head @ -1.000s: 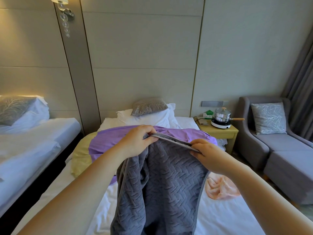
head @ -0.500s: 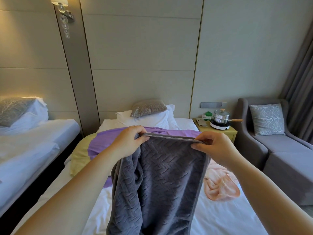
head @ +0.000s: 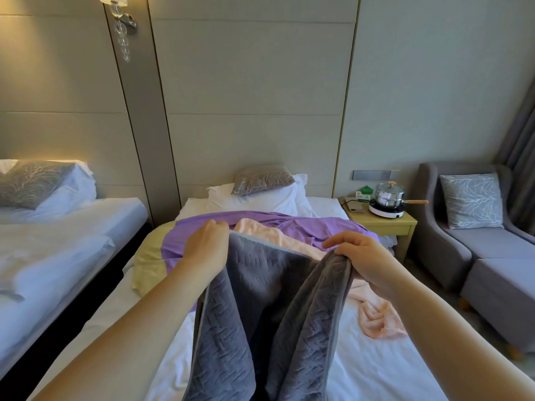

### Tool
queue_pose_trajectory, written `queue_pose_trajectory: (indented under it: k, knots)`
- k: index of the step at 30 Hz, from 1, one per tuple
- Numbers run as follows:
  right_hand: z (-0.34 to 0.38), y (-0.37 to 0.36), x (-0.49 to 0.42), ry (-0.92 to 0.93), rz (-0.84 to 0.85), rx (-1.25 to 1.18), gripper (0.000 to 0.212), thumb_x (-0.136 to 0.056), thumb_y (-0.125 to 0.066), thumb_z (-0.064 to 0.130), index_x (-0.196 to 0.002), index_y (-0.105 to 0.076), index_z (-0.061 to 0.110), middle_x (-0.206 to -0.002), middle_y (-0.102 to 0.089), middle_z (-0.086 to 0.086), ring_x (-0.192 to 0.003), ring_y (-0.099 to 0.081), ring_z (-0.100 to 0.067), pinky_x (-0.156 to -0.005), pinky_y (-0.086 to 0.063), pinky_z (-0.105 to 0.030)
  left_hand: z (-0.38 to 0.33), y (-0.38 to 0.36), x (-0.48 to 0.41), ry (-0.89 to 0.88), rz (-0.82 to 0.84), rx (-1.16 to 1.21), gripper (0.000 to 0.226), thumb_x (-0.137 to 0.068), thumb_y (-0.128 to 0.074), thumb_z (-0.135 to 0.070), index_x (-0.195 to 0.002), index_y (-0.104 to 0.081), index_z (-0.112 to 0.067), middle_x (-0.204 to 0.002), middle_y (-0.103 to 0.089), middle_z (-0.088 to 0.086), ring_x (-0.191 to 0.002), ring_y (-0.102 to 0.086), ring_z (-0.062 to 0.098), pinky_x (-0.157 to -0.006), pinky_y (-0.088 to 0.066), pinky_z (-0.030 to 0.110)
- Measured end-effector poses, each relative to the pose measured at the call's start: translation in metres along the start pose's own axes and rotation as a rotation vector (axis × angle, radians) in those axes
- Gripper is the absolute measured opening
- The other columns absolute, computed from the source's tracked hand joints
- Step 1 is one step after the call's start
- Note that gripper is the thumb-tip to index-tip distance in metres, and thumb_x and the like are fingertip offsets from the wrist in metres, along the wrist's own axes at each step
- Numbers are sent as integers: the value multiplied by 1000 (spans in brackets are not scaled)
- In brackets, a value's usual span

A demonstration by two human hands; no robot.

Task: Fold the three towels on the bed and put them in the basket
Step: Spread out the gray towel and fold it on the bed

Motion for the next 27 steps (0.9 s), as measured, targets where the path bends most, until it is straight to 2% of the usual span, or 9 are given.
queue_pose_trajectory:
  k: [5, 9, 11, 13, 15, 17, 20, 24, 27]
  knots:
    - [1, -15, 1, 27, 48, -49, 31, -93, -45, 5, -78, -71, 11, -83, -65, -14, -71, -61, -21, -67, -58, -31, -1, -6, 4, 12, 118, 506, 13, -89, -59, -21, -97, -52, -15, -99, -59, 4, -89, -53, 23, -73, -41, 34]
    - [5, -33, 4, 49, 277, -293, 32, -90, -41, -4, -90, -71, 8, -89, -72, -16, -80, -71, -21, -67, -57, -25, -18, -9, 10, -76, 148, 951, 18, -89, -63, -20, -100, -51, -28, -97, -62, 3, -83, -57, 11, -69, -43, 26]
    - [7, -45, 5, 138, 355, -217, 28, -89, -49, -5, -95, -70, 13, -91, -73, -15, -87, -72, -22, -75, -57, -25, -33, -2, 17, -221, 96, 958, 28, -91, -57, -9, -88, -58, -37, -95, -63, -4, -80, -56, 1, -75, -41, 22]
    - [9, -51, 3, 237, 289, -73, 23, -87, -59, 0, -90, -71, 19, -85, -74, -13, -82, -72, -22, -77, -58, -29, -48, 4, 24, -329, 86, 909, 46, -91, -52, -2, -77, -66, -43, -94, -66, -15, -90, -55, -1, -86, -39, 18]
    - [12, -52, 1, 299, 210, -1, 21, -86, -64, 7, -82, -72, 25, -74, -74, -5, -72, -72, -18, -71, -60, -31, -59, 11, 30, -396, 90, 926, 42, -88, -53, -7, -74, -68, -44, -91, -65, -31, -96, -56, -3, -87, -38, 8]
    - [14, -51, -1, 374, 146, 120, 19, -86, -65, 17, -78, -71, 34, -68, -71, 6, -62, -66, -8, -63, -57, -23, -65, 15, 34, -415, 88, 914, 8, -83, -63, -37, -78, -68, -41, -91, -61, -37, -96, -57, -2, -84, -40, 11]
    - [20, -47, -2, 476, 45, 283, 27, -84, -66, 26, -69, -64, 48, -64, -60, 14, -55, -51, 2, -52, -38, -11, -62, 15, 36, -479, -73, 666, 36, -59, -61, -80, -80, -59, -50, -94, -52, -44, -98, -51, 2, -87, -41, 28]
    - [27, -46, -4, 521, -2, 286, 24, -82, -69, 29, -72, -56, 47, -93, -49, 17, -84, -50, 3, -70, -33, -11, -68, 18, 37, -494, -138, 674, 22, -62, -61, -64, -68, -51, -45, -80, -50, -30, -83, -49, 2, -83, -43, 36]
    - [26, -45, -4, 521, 57, 227, 14, -81, -68, 36, -74, -61, 45, -95, -57, 17, -89, -54, 6, -72, -38, -7, -65, 23, 31, -493, -178, 678, 20, -73, -52, -48, -68, -60, -30, -74, -53, -22, -78, -53, 11, -80, -47, 41]
Point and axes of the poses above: each hand's wrist, its own x-axis away from the middle knuckle, its own y-axis out of the back of the hand, z = x × y, the point moved 5 cm from there along -x, towards the middle knuckle
